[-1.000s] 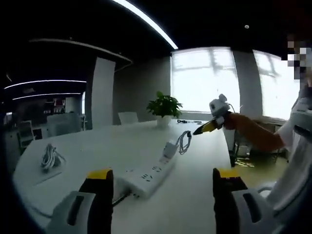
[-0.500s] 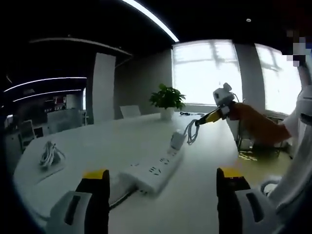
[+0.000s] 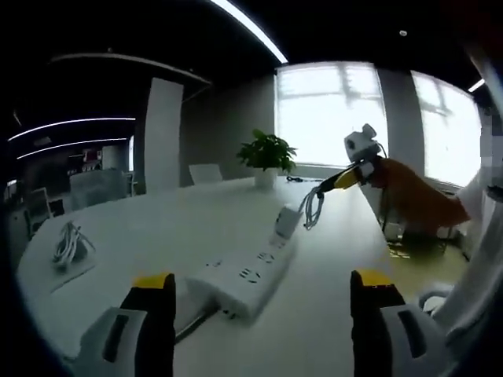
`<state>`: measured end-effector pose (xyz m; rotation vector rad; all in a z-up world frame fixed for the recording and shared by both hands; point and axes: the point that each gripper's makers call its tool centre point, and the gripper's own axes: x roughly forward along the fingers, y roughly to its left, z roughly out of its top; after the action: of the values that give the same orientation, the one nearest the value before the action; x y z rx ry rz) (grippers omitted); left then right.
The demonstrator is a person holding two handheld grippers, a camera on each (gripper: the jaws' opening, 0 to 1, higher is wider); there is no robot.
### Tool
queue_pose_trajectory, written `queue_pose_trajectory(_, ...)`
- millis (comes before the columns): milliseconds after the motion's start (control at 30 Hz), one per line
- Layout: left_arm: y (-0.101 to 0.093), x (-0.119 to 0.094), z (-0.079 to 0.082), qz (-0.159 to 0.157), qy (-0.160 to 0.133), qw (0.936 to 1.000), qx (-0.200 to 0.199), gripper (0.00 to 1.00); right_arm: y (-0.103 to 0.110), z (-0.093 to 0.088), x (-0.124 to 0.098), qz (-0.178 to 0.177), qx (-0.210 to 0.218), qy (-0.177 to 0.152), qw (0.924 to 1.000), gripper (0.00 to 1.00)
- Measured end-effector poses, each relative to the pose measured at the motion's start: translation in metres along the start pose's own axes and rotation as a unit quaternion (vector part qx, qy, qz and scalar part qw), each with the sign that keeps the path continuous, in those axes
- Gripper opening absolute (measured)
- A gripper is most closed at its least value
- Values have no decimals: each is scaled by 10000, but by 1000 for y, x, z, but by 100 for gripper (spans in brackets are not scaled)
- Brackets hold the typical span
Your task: Straighten the power strip on the desk, plug the charger into it
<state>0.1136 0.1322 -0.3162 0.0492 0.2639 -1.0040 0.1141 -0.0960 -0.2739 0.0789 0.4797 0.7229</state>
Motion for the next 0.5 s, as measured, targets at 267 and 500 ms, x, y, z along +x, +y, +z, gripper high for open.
queue_pose_trajectory(267,1,0,-2,2,10,10000,-19,95,1,-2,4,51,49,13,10000,48)
queue_pose_trajectory(500,2,3,-5,-2,24,10000,-6,94,2,5,3,103,-4,-191,9998,47)
